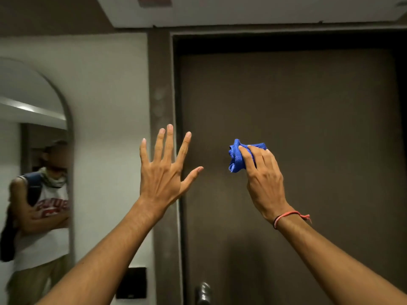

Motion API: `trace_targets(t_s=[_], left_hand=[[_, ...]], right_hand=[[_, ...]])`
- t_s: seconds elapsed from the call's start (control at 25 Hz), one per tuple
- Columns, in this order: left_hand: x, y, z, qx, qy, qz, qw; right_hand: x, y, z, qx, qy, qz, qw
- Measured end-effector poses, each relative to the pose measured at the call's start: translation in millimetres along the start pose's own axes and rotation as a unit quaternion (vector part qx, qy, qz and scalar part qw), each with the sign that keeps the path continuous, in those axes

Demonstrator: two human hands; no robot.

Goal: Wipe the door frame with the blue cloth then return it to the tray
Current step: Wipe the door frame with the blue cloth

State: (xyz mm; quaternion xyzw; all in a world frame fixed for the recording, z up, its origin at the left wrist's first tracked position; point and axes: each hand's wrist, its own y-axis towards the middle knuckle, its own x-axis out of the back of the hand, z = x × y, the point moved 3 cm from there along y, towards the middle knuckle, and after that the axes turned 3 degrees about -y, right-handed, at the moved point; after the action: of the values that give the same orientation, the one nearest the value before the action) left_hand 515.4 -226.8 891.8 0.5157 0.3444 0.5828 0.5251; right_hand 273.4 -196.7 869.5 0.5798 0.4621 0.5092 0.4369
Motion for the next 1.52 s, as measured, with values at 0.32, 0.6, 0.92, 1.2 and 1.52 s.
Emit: trace_targets(t_s=[0.32, 0.6, 0.92, 1.2, 1.52], left_hand=[[-25.5, 34.8, 109.4, 0.014, 0.043, -0.032, 0.998], [-79.7, 79.3, 168.0, 0.038, -0.007, -0.072, 0.997], [-119.9, 121.3, 207.2, 0.041, -0.029, -0.071, 0.996], [-118.9, 134.4, 223.4, 0.028, -0.042, -0.076, 0.996], [-135.0, 116.8, 223.5, 0.037, -0.070, -0.083, 0.993]], right_hand=[[-28.7, 80.4, 126.9, 0.027, 0.072, -0.077, 0.994], [-67.5, 131.6, 203.4, 0.064, 0.056, 0.004, 0.996], [-116.3, 167.4, 232.8, 0.026, 0.032, 0.014, 0.999], [-100.4, 277.3, 225.5, 0.009, 0.012, -0.001, 1.000], [-136.7, 86.1, 251.9, 0.015, 0.029, -0.028, 0.999]])
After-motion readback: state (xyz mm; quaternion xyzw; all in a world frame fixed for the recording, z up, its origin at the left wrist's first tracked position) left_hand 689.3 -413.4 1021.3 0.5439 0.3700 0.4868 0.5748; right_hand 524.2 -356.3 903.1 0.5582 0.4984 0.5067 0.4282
